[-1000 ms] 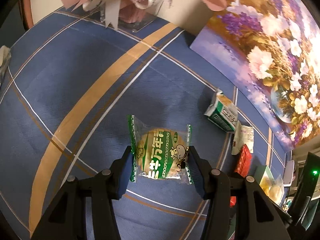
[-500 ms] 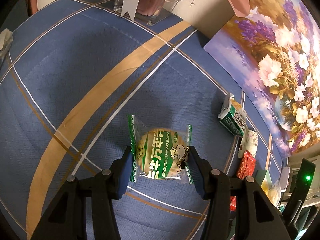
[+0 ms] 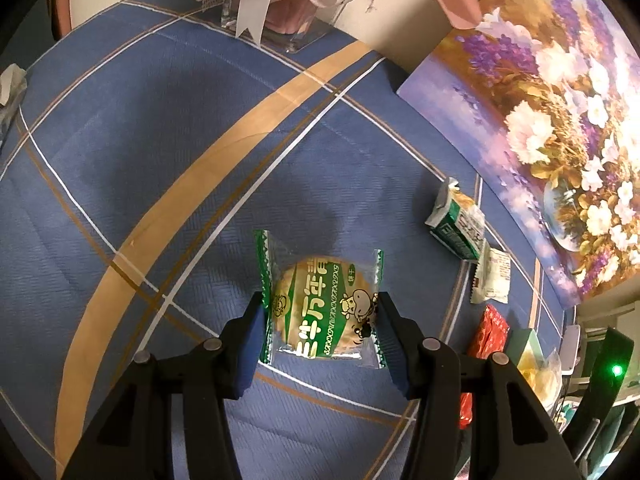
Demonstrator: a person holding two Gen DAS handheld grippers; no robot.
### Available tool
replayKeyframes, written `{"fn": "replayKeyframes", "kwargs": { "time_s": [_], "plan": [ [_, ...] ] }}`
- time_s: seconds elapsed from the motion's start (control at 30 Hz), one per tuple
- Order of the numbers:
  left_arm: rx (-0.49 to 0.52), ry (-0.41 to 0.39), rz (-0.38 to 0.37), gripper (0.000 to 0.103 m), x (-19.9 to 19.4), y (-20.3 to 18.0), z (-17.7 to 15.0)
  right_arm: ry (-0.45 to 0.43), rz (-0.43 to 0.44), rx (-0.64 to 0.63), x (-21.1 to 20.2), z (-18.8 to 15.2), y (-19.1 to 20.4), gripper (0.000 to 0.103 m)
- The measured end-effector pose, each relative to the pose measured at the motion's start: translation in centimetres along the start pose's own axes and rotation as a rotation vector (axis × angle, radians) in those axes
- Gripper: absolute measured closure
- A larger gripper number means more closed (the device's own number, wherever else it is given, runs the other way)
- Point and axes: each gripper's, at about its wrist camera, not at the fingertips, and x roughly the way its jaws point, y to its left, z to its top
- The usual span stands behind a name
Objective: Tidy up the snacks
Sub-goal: 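Carry green biscuit with left tool while right tool carries red pack over tray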
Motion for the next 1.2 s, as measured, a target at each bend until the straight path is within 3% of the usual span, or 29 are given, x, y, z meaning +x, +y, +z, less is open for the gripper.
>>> {"fn": "replayKeyframes", "kwargs": {
  "time_s": [0.27, 0.53, 0.83, 1.2],
  "plan": [
    [0.036, -0.030, -0.015, 0.048, -2.4, -0.8, -0.7, -0.065, 0.050, 0.025, -4.4, -2.4, -0.9, 0.055],
    [0.107, -0.063, -0.036, 0.048, -5.0, -3.2, -2.2, -0.146, 0.045, 0.033, -10.0, -4.0, -2.9, 0.055],
    [0.213, -0.094, -0.090, 0.048, -7.4, -7.2, -4.2, -0.184, 0.049, 0.066, -12.4, -5.3, -5.1, 0.055],
    [0.407, -0.090, -0.174, 0.048, -8.7, -14.7, -7.7, -0.239, 0.000, 0.298, -14.9, -5.0, -15.5, 0.055]
  ]
}}
